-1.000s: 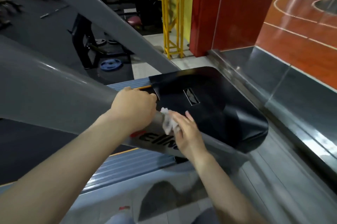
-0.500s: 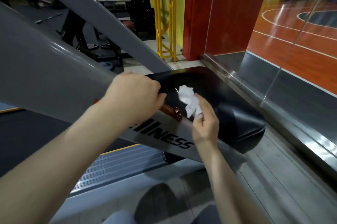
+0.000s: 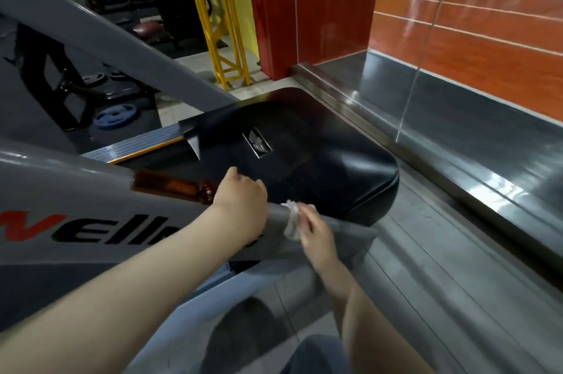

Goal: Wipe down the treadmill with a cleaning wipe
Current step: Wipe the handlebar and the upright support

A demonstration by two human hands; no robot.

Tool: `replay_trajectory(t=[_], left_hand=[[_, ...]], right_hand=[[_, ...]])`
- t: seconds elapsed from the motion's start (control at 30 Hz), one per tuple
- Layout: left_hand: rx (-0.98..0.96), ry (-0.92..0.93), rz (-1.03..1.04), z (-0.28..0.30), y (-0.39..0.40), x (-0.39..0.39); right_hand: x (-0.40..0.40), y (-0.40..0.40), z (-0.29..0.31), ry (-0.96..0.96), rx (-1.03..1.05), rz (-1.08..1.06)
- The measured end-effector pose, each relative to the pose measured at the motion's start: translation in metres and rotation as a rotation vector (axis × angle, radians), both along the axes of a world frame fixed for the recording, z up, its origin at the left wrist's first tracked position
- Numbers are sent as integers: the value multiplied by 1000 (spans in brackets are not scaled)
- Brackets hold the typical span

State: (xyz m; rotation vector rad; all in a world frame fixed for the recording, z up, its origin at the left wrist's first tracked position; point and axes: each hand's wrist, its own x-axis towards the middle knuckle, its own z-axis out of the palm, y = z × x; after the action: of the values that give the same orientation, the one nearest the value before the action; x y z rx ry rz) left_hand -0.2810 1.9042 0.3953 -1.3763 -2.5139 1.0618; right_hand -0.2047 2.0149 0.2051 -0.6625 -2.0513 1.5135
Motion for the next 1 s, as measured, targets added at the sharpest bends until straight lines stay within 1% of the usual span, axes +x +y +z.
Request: replay_trajectory(t=[0.07,0.1,0.13,0.2,0.23,0.3,0.37,0.47,0.53,0.57,0.6,0.63,0.7,0.73,0.77,0.8,0.83,0.87,0.9,0.97,1.0], left_hand=[[-86,1,12,-21,15,-1],[-110,-21,14,-31,23,-1],[-120,-47,22,-40,31,-2],[-96,-101,39,-55,44,-4],[-71,-129,40,-61,49,-5],[-43,-160,63,-71,57,-5],[-58,-141,99,-78,66,-4],[-104,-138,98,-94,81,-3],[-81,-173,84,-110,95,0],[-59,-191,84,-119,102,3],[-38,-206,91,-130,111,5],[-25,-217,100,-139,119,7],[-24,-216,110,-155,132,8],[-21,-212,107,-160,137,6],[-16,-209,102,-161,139,5],[-13,-208,100,-161,138,5],[-6,-204,97,-161,137,5],[5,-198,93,-161,136,5],[11,-192,84,-161,137,5],[-3,-182,75,-160,137,6],[-17,-183,81,-159,138,6]], right_hand=[[10,23,-29,-81,-41,-60],[11,28,-34,-82,-71,-60],[9,27,-34,-48,-68,-40],[3,13,-26,76,-8,46],[1,7,-24,122,-22,80],[3,11,-41,141,1,31],[10,35,-73,79,62,-61],[25,75,-109,3,-35,-129],[27,91,-119,-68,-35,-207],[25,94,-119,-89,-12,-224],[21,93,-117,-100,-32,-246],[19,89,-112,-82,-42,-250],[17,74,-118,6,-77,-193],[19,72,-129,55,-36,-188],[23,81,-145,30,-14,-222],[24,92,-157,3,-83,-285],[27,106,-170,-84,-185,-354],[28,122,-185,-120,-256,-423],[29,139,-194,-156,-294,-462],[26,172,-215,-206,-349,-485],[20,187,-225,-250,-346,-487]])
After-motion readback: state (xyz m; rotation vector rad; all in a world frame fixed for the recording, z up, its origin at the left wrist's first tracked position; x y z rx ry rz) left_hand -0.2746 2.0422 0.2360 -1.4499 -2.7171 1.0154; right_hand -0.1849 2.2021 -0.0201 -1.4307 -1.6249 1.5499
